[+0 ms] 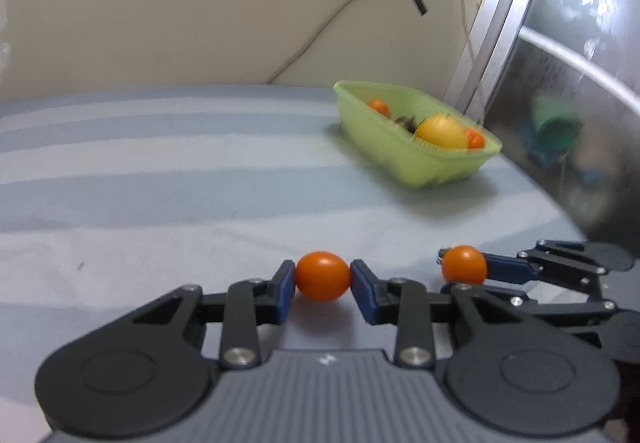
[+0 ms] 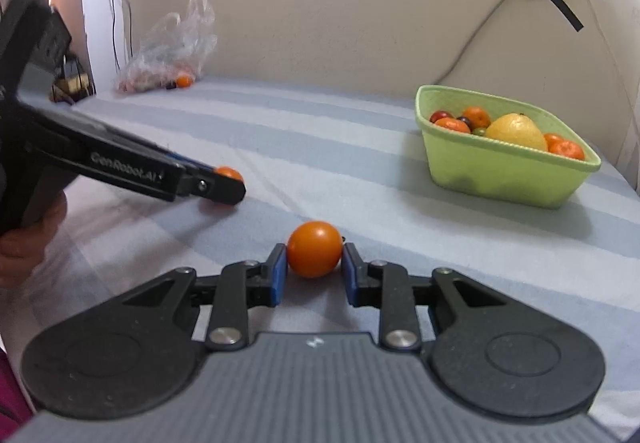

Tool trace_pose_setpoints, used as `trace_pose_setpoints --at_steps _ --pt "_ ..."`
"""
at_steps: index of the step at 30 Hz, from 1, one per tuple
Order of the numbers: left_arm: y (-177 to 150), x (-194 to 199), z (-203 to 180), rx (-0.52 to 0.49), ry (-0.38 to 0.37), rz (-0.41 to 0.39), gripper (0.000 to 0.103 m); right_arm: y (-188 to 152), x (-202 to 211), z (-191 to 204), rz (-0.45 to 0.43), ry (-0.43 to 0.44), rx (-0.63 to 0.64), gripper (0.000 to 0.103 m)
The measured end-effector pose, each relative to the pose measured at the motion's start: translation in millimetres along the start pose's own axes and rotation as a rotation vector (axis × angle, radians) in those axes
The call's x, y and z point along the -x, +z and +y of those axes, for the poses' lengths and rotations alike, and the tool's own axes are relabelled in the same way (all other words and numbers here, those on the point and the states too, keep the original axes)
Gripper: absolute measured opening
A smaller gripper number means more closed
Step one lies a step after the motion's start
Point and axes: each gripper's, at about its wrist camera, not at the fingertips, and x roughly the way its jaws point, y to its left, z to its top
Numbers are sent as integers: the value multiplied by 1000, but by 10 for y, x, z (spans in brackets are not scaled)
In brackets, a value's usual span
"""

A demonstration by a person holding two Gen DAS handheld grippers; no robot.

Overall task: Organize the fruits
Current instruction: 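Carry both mandarins into the green basket and open both grippers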

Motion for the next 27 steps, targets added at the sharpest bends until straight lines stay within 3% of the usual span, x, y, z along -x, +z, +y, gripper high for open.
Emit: trace_pose_setpoints --at_steps 5,8,12,15,17,20,23,27 --pt "563 -77 -169 -30 -80 -70 31 261 67 -293 -131 -111 -60 31" --pt "933 -311 -339 -75 -117 -96 31 390 6 -510 -163 -170 -119 31" --pt "1283 -822 -472 -69 -145 -43 31 514 -159 -721 -172 -220 -161 32" --pt "1346 -1120 -510 -65 -140 -12 31 538 -281 -764 -175 -254 -147 32" --pt "1369 -1257 -521 -65 -137 6 39 521 -346 -772 -180 -275 -131 32" --pt "1388 -1359 -528 -58 -134 13 43 464 -386 -787 -208 -273 -140 33" --pt "1415 -1369 -520 -34 -127 8 46 459 -331 -728 -228 -267 -132 41" --pt "1398 -1116 -458 -6 -121 -21 46 477 -175 -759 -271 -301 -149 41"
